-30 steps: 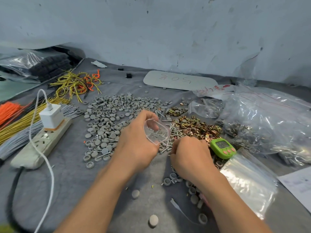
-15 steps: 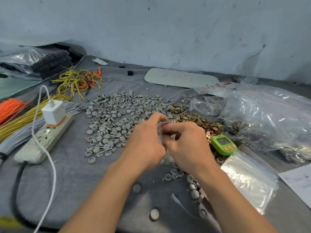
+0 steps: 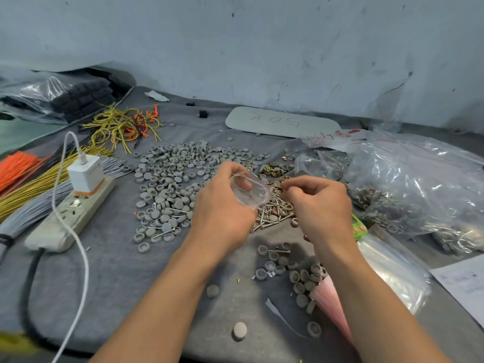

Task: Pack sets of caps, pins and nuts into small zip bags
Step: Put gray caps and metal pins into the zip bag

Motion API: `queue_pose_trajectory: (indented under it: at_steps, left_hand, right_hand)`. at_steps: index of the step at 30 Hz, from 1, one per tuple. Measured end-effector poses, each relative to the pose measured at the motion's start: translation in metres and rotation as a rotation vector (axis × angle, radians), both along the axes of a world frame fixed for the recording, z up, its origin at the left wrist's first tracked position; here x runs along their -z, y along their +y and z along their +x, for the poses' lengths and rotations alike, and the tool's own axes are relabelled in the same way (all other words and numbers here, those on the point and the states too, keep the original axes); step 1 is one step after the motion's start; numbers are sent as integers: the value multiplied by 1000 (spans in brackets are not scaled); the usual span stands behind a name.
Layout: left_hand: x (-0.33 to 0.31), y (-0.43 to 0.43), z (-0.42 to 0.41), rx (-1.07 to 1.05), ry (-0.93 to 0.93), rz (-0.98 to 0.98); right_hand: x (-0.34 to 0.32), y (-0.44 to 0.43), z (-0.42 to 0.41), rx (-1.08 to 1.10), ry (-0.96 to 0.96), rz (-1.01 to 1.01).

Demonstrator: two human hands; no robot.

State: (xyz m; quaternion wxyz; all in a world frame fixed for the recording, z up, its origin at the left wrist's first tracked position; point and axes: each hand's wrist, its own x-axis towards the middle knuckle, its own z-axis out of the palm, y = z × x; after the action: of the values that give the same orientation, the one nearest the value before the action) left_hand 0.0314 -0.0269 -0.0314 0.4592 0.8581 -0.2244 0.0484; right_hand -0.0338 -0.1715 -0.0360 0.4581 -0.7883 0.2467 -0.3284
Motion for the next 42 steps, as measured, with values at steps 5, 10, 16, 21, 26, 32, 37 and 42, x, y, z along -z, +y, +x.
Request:
queue_pose_trajectory:
  at_steps: [5, 10, 16, 21, 26, 32, 37, 42]
  left_hand:
    - [-3, 0, -2, -59, -16, -98]
    - [-3, 1, -5, -37, -33, -53]
    - [-3, 4, -3, -37, -12, -40]
    - [0, 2, -1, -34, -22, -9]
    - [4, -1, -1, -2, -38, 92]
    - [4, -9, -9, 90, -55, 133]
    - [2, -6, -9, 116, -62, 53]
    - [2, -4, -6, 84, -30, 46]
  right_hand:
    - [21, 14, 8, -316, 633, -437]
    - [22, 15, 11, -218, 662, -503]
    - [21, 18, 9, -54, 619, -578]
    - [14, 13, 5, 12, 292, -405]
    - [6, 23, 3, -55, -296, -53]
    - [3, 34, 1, -209, -402, 0]
    - [6, 32, 3, -244, -215, -18]
    - [-2, 31, -1, -230, -257, -18]
